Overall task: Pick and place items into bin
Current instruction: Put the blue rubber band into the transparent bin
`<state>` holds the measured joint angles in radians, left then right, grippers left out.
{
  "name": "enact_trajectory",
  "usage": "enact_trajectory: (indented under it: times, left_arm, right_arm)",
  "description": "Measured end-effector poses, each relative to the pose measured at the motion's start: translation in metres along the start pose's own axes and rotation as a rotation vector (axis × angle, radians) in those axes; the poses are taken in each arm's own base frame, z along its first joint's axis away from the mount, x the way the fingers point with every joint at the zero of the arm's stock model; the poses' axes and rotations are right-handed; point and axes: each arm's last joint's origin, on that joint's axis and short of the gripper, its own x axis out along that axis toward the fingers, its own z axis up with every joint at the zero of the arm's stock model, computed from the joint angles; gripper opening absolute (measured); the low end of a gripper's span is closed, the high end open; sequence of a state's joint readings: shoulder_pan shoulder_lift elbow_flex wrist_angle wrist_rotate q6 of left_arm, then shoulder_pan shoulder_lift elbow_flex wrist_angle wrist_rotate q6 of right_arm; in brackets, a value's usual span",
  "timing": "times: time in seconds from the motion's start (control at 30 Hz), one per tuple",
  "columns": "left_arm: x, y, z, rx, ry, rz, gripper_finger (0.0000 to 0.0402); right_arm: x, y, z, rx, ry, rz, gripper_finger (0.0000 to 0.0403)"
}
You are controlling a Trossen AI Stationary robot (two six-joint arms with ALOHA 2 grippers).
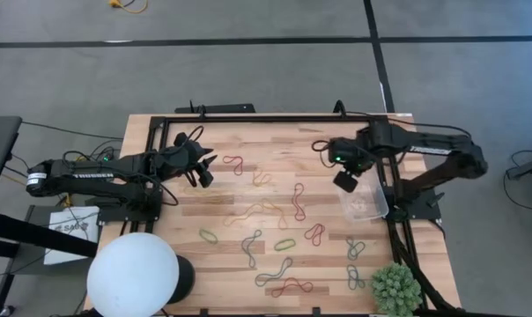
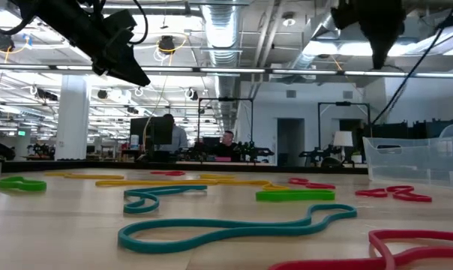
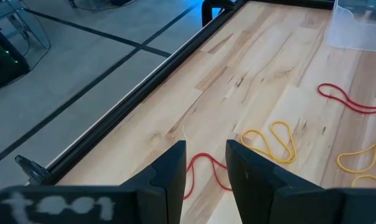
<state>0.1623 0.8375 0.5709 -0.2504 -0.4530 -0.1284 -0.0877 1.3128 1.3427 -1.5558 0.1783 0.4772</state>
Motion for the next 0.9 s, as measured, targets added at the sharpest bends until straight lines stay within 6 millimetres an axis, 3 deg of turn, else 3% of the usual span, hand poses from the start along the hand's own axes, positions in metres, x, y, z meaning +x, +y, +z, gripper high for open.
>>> enact_trajectory:
  times: [0.27,0.43,0.9]
  left_arm:
    - [0.0,-0.001,0.0,0.0,0.004,-0.031,0.0104]
    - [0.0,-0.001,0.0,-0.001,0.001,-0.029,0.0104]
    - [0.0,-0.001,0.002,-0.024,-0.014,-0.029,0.0104]
  right_arm:
    - [0.054,-0.014,-0.03,0.038,0.186,0.016,0.0001]
    - [0.088,-0.018,-0.038,0.065,0.226,-0.001,0.0008]
    - [0.121,-0.024,-0.016,0.109,0.29,-0.011,0.006]
